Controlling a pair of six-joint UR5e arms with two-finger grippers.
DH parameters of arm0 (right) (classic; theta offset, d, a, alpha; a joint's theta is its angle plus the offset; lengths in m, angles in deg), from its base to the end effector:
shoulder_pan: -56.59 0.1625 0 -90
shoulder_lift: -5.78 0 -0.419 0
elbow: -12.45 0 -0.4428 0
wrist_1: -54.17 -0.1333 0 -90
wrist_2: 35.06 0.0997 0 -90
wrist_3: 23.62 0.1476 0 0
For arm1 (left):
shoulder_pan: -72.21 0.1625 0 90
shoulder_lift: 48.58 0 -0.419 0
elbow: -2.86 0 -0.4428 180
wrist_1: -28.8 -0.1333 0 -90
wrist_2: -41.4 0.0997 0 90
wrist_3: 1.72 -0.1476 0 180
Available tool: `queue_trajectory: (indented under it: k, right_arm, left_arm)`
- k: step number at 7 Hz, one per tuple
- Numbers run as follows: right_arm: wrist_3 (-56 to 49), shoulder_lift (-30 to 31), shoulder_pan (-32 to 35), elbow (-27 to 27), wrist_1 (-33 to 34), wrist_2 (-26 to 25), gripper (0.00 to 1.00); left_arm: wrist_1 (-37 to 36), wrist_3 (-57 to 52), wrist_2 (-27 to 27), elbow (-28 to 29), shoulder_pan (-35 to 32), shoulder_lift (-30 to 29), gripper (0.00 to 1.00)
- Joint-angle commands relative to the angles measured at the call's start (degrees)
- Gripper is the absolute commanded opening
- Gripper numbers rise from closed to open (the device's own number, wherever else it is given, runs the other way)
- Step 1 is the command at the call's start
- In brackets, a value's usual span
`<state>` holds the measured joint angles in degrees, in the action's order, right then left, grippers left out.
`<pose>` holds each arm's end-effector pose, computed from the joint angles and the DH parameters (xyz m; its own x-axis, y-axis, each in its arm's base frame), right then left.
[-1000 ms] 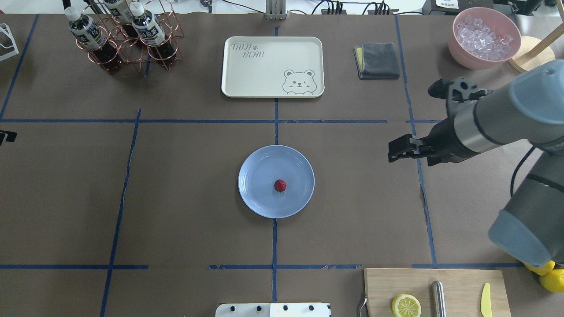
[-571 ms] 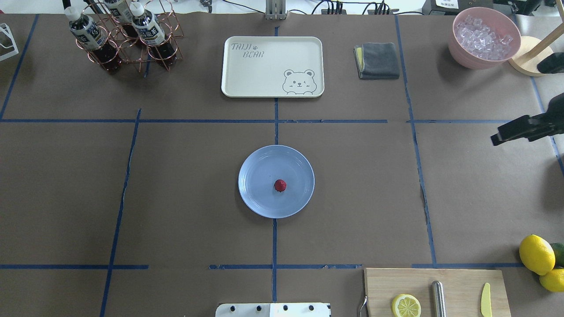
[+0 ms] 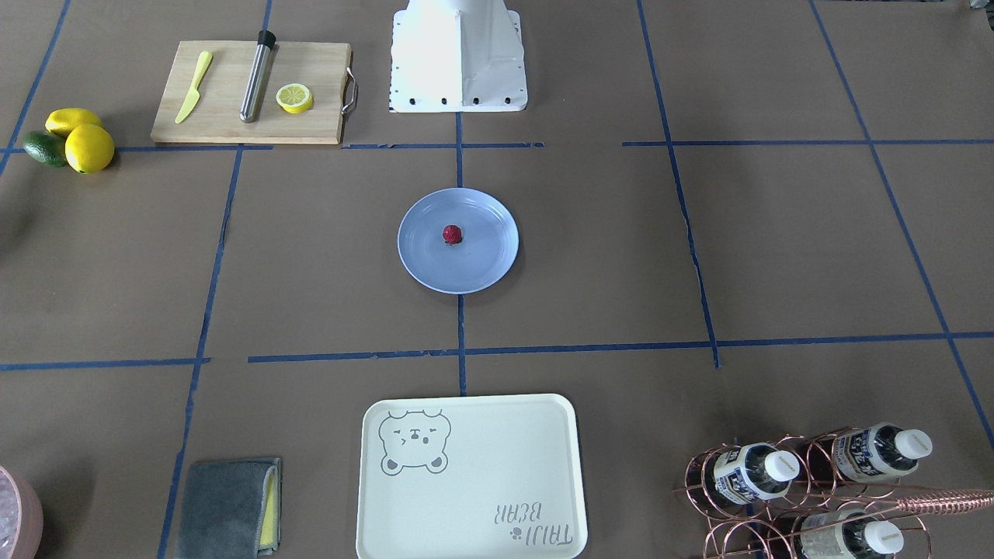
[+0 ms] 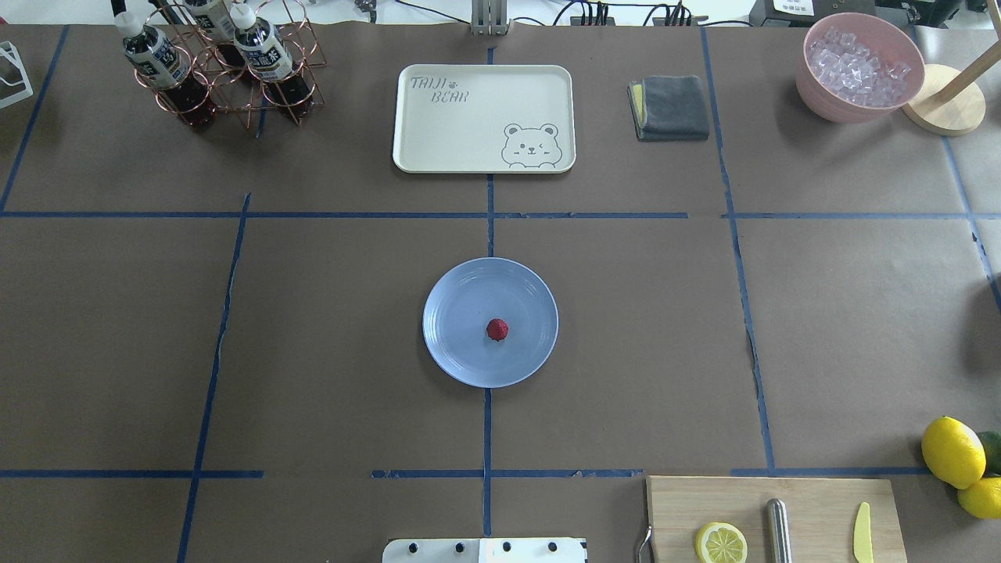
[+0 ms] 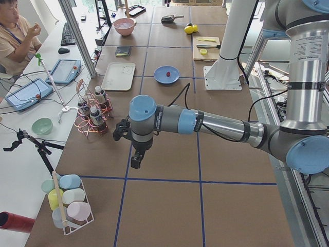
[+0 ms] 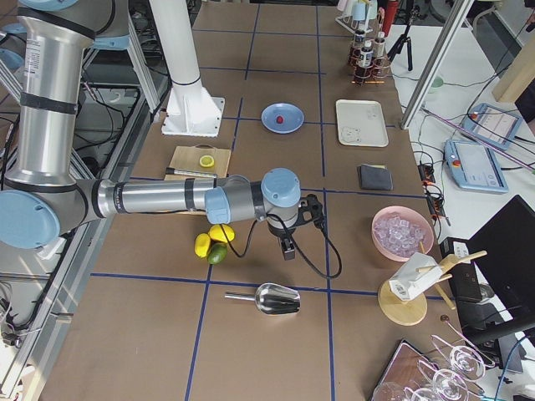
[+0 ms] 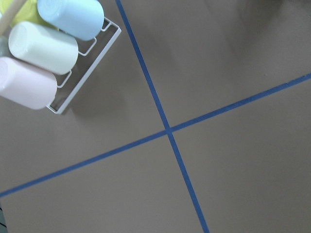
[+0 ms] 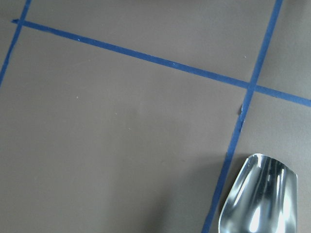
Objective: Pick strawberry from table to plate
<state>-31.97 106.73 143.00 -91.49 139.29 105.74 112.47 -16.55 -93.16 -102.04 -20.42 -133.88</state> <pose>-0.0108 -0.4744 0.6295 0.6085 -0.2875 0.7396 0.1520 0.9570 0.2470 -0.0530 -0.5061 0.5999 0.7019 0.2692 -0.6595 -0.1385 0.9597 0.2444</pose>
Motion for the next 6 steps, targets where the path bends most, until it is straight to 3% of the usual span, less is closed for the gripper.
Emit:
queue_trajectory:
  k: [1, 4, 6]
  right_arm:
    - [-3.9, -0.1, 2.9, 1.0, 5.0, 1.0, 1.0]
    - [-4.3, -1.0, 3.4, 1.5, 5.1, 0.6, 1.0]
    - [-4.3, -1.2, 3.4, 1.8, 5.0, 0.2, 1.0]
  left_arm:
    - [-0.1, -0.1, -1.2, 0.6, -0.3, 3.5, 1.0]
    - [5.3, 0.0, -1.1, 2.2, 0.1, 3.5, 1.0]
    - [4.4, -0.1, -1.1, 3.0, 0.3, 2.2, 1.0]
